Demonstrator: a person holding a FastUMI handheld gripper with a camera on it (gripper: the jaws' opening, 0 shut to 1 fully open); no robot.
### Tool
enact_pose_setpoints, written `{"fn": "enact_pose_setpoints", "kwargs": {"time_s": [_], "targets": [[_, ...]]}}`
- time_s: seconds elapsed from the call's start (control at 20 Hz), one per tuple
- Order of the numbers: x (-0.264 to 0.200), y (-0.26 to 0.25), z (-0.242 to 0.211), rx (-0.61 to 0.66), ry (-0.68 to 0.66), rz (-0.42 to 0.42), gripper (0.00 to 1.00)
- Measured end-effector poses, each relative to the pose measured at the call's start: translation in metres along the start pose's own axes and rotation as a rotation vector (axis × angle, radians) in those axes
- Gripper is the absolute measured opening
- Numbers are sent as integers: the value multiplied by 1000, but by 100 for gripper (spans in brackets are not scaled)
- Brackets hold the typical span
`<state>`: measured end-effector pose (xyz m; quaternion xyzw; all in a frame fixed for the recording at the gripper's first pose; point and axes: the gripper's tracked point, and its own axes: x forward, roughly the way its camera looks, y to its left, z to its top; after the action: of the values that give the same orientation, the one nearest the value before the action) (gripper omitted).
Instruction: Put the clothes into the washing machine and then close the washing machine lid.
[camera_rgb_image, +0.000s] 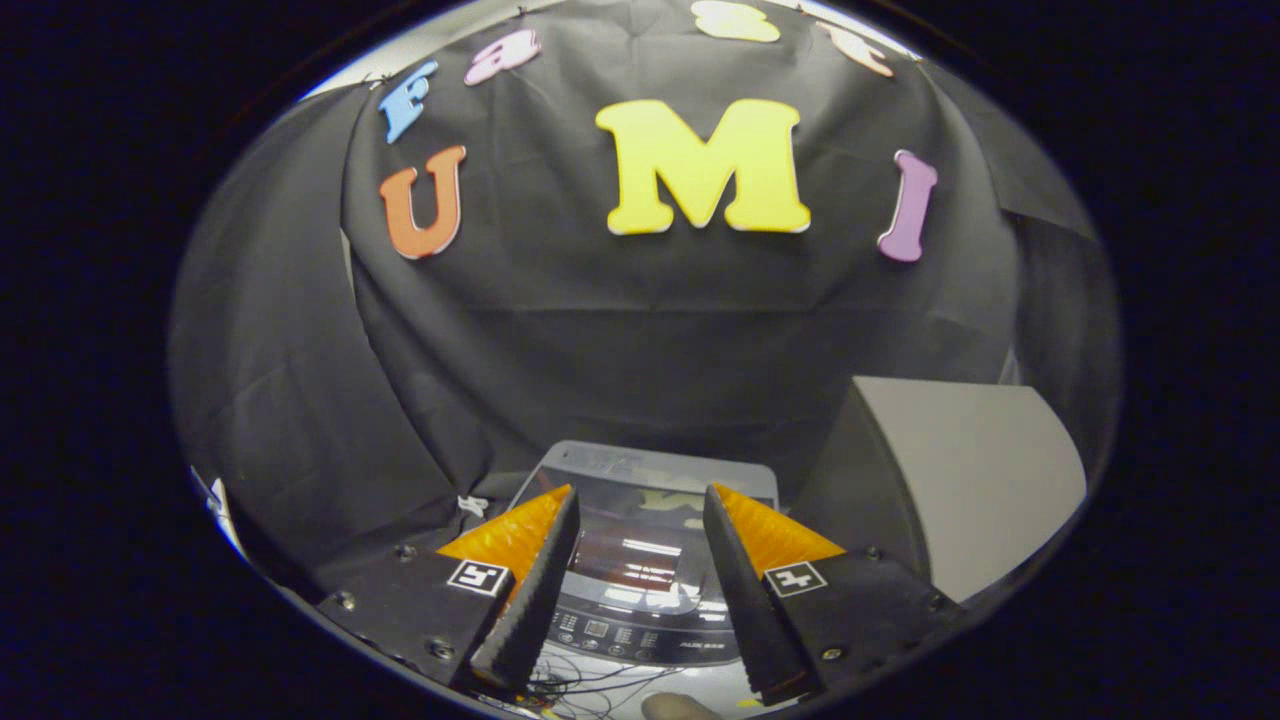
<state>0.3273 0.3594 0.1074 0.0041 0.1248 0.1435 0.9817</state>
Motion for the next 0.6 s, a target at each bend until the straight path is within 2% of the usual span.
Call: {"fn": "enact_pose_setpoints", "kwargs": {"time_s": [0.1,0.2,0.4,0.6], "targets": [[-29,-20,-8,29,-35,-5,83],[-57,-50,-18,60,-61,-37,100],[-109,-109,-39,98,-114,-83,100],[-158,-172,-64,75,-152,-130,100]]}}
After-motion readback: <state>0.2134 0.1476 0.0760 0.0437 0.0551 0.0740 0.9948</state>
